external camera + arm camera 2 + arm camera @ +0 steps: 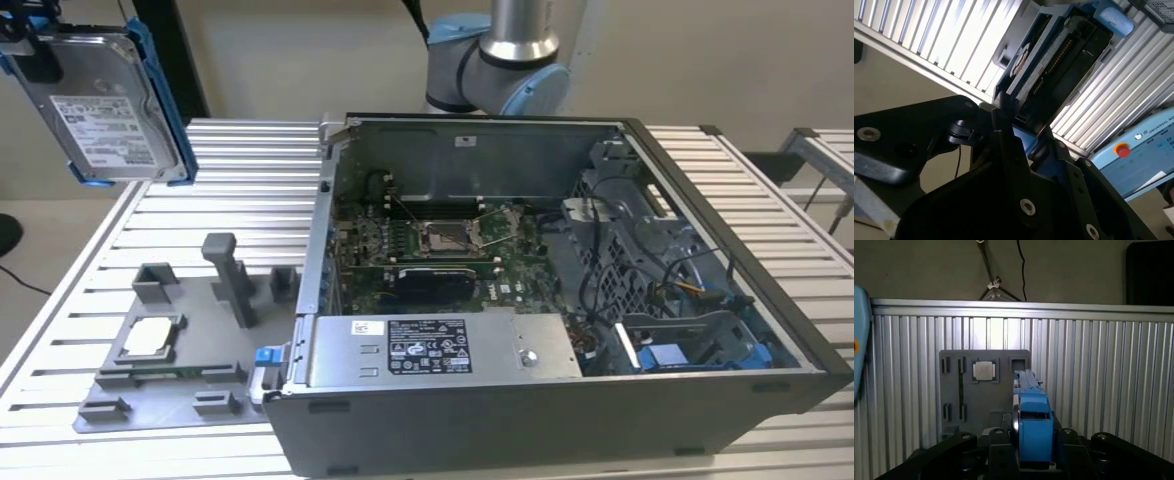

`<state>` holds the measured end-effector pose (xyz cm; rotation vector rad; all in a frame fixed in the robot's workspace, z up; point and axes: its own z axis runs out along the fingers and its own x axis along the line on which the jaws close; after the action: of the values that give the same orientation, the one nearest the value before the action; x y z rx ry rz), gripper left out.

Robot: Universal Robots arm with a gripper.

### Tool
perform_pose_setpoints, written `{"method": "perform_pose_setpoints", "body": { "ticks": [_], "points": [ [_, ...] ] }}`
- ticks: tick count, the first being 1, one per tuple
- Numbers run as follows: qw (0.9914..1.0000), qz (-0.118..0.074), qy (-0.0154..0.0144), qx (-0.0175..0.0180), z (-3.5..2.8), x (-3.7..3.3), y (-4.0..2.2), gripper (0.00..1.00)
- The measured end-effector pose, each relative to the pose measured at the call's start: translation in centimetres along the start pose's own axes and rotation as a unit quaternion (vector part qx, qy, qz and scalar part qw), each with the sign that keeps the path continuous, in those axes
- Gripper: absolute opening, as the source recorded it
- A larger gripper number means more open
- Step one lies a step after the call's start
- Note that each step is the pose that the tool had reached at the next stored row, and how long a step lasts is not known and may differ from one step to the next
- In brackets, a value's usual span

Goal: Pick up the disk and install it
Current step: 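Pick up the disk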

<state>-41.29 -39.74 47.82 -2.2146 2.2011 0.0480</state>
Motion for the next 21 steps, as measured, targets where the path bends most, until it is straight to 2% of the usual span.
{"method": "perform_pose_setpoints", "body": {
  "ticks": [4,12,21],
  "points": [
    [1.00000,0.000,0.0001,-0.0001,-1.12,-0.04,0.00,0.00],
    [1.00000,0.000,0.0001,0.0000,-1.18,-0.05,-0.04,0.00],
    [1.00000,0.000,0.0001,0.0000,-1.21,-0.03,-2.21,0.00]
  ]
}}
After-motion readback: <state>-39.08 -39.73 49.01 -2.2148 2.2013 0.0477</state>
